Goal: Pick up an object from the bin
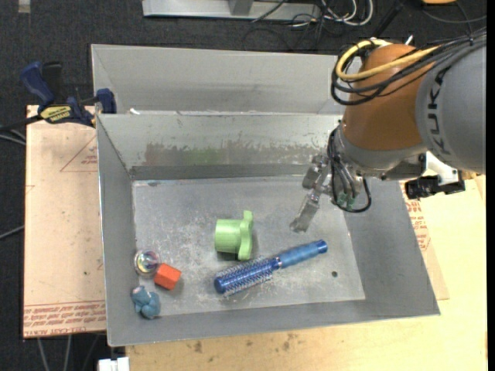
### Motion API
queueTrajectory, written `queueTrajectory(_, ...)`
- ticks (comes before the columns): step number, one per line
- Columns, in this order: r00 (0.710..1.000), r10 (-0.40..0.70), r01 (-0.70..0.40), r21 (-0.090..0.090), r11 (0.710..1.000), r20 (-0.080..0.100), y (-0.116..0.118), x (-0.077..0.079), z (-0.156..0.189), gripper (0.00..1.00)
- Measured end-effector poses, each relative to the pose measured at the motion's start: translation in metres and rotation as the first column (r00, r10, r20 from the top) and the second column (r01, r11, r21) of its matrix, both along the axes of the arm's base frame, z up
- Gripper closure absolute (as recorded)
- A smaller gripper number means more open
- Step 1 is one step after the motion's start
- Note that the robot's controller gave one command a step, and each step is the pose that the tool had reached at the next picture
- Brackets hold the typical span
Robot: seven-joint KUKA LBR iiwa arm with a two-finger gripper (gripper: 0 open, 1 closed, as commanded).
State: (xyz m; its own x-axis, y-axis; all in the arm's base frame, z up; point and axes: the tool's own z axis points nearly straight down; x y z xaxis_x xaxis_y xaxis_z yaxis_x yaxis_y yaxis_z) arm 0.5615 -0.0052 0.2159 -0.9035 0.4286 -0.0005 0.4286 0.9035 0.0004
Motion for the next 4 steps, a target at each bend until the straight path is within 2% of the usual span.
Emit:
queueTrajectory(1,0.998,0.06,-0.06,0.002,0.998,-0.013,0.027,-0.069,-0.105,0.0)
queueTrajectory(2,0.996,0.092,-0.092,0.001,0.996,0.001,0.046,-0.02,-0.149,0.0)
queueTrajectory(3,0.996,0.09,-0.09,0.001,0.996,0.001,0.045,-0.02,-0.146,1.0)
queueTrajectory(4,0.992,0.124,-0.124,-0.001,0.992,0.01,0.045,0.027,0.007,1.0)
